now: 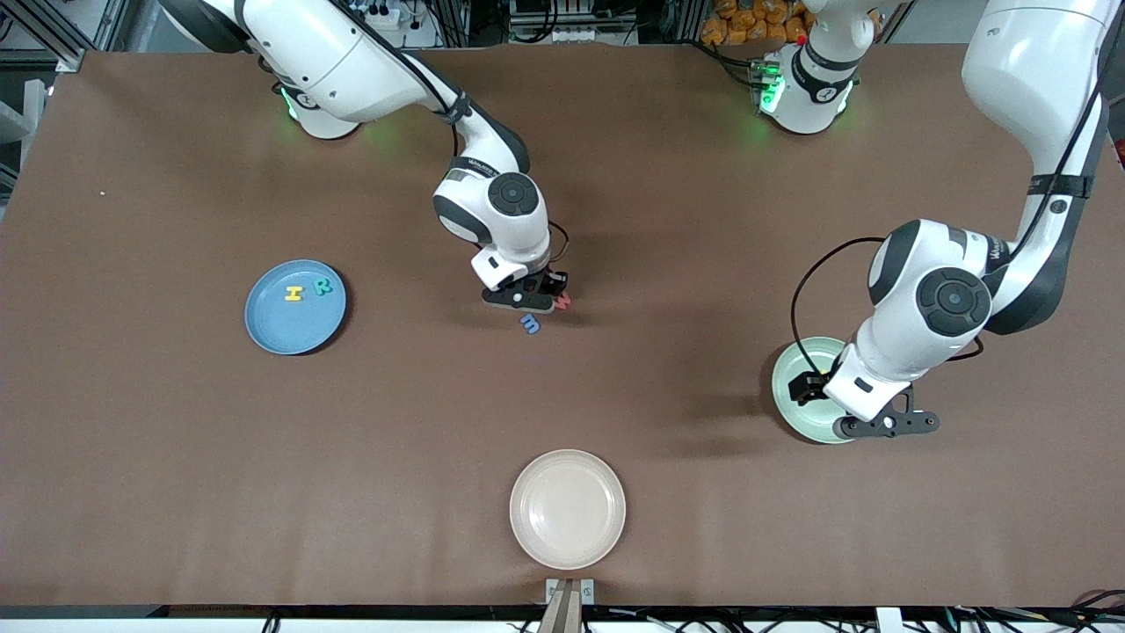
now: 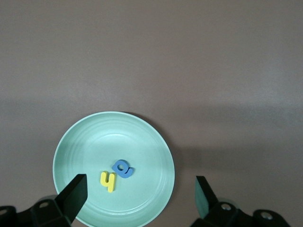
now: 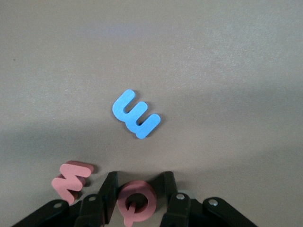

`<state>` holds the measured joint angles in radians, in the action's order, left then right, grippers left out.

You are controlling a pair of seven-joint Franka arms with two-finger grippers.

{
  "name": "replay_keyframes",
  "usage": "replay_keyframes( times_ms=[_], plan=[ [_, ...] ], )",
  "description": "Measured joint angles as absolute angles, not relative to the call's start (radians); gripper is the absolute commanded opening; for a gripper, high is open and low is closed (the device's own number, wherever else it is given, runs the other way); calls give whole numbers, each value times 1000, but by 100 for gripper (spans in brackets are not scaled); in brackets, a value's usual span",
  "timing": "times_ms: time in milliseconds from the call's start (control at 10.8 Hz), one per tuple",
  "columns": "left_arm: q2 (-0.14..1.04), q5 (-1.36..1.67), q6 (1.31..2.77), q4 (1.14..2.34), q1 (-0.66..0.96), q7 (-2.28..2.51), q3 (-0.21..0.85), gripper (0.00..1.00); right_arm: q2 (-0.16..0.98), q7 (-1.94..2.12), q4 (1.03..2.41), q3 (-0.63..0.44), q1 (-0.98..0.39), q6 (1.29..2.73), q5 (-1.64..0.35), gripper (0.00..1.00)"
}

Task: Sort uppercase to blue plate, lowercase to green plate
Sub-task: 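Lower the open right gripper over the pink Q, then grasp the pink Q with the right gripper while the left gripper rises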

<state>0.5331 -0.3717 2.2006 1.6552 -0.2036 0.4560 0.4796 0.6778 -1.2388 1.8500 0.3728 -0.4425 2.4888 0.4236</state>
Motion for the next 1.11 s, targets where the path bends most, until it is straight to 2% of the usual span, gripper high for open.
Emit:
replay_keyframes(
  times_ms=[185,278,556,1113],
  plan=[
    [534,-372,2201,1655,-204,456,480,100,678,-1241,1850,373,-443,2488,424,44],
    [534,-372,2201,1655,-204,456,480,100,678,-1246,1850,373,-443,2488,424,32],
    [534,-372,2201,1655,-204,456,479,100,676,-1255,1850,377,-447,2484,424,24],
    [536,-372,2201,1652,-203,456,479,100,677,-1246,1849,378,-447,2484,424,23]
  ],
)
